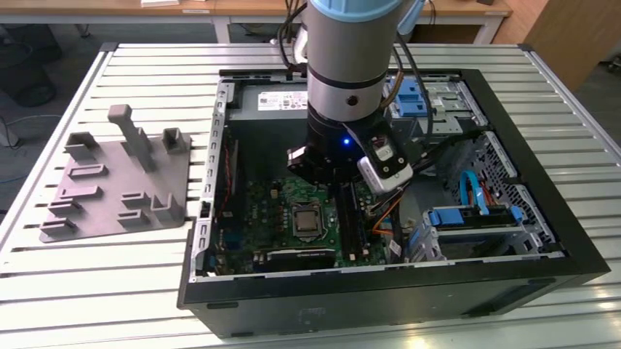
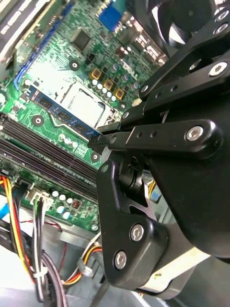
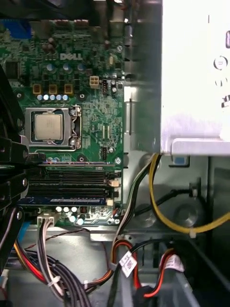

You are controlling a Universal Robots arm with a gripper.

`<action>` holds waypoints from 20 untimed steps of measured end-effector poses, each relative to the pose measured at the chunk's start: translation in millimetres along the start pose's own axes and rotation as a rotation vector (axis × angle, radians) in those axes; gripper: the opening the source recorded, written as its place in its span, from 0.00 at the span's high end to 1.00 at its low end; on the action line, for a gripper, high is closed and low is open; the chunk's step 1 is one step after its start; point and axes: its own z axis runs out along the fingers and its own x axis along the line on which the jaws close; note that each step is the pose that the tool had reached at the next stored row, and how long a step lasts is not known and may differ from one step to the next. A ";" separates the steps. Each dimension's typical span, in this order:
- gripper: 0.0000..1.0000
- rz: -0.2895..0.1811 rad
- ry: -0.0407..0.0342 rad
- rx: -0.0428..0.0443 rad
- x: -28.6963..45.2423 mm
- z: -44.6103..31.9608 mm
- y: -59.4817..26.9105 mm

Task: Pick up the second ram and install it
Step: 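Insert the second ram into the second slot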

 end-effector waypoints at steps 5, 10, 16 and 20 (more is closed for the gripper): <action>0.86 0.000 0.0000 -0.0005 0.0 0.0 0.0; 0.86 0.000 0.0000 -0.0110 0.0 0.9 0.0; 0.86 0.000 0.0001 -0.0166 0.2 4.3 0.0; 0.86 0.000 0.0000 -0.0168 0.1 4.4 0.0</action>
